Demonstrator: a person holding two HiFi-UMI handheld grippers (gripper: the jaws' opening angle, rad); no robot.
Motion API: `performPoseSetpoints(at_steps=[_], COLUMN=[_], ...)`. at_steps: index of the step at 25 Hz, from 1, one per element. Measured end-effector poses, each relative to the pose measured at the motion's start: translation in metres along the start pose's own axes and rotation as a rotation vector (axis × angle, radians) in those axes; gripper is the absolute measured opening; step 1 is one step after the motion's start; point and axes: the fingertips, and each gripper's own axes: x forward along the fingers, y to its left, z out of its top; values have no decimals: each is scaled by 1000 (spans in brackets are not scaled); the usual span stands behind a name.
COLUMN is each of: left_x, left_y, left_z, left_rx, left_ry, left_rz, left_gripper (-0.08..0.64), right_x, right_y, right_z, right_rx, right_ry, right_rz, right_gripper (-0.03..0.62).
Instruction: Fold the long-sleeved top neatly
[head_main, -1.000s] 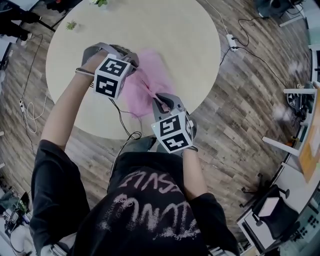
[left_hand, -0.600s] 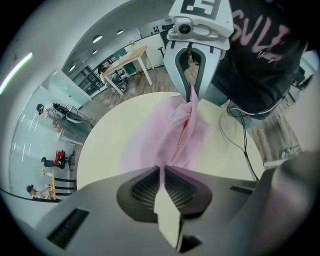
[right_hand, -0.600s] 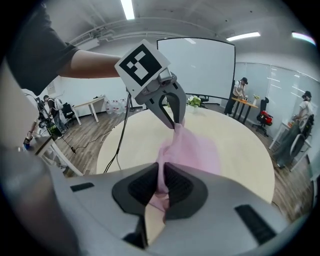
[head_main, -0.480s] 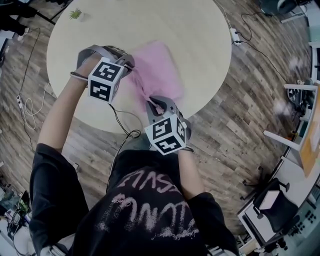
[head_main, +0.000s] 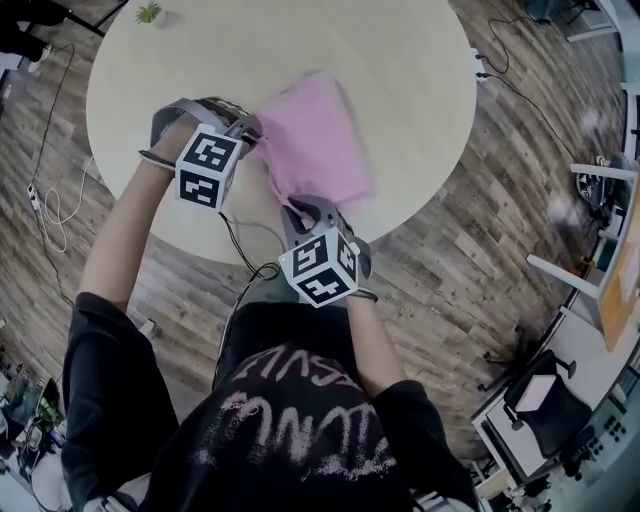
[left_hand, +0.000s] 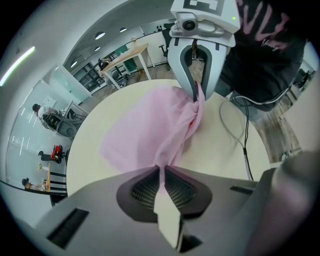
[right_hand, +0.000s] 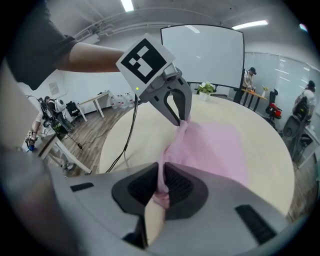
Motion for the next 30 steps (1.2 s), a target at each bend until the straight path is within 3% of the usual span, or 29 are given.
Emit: performPoseSetpoints(at_steps=[10,17,27,30], left_x=[13,-5,-10,-13], left_y=[-13,-18,-36,-40], left_z=[-18,-45,-27,-28], left_rx=[-27,-72,-142,-193], left_ry=[-22,25,1,2], left_rz=[5,25,48,76], left_gripper=[66,67,60,58], right_x=[19,11,2,0], right_y=[16,29,50,53], right_z=[-10,-3,0,-5], right_rx=[-11,-38,-50,-71], right_ry=[40,31,11,12], right_rz=[52,74,136,151], right_gripper=[80,103,106,106])
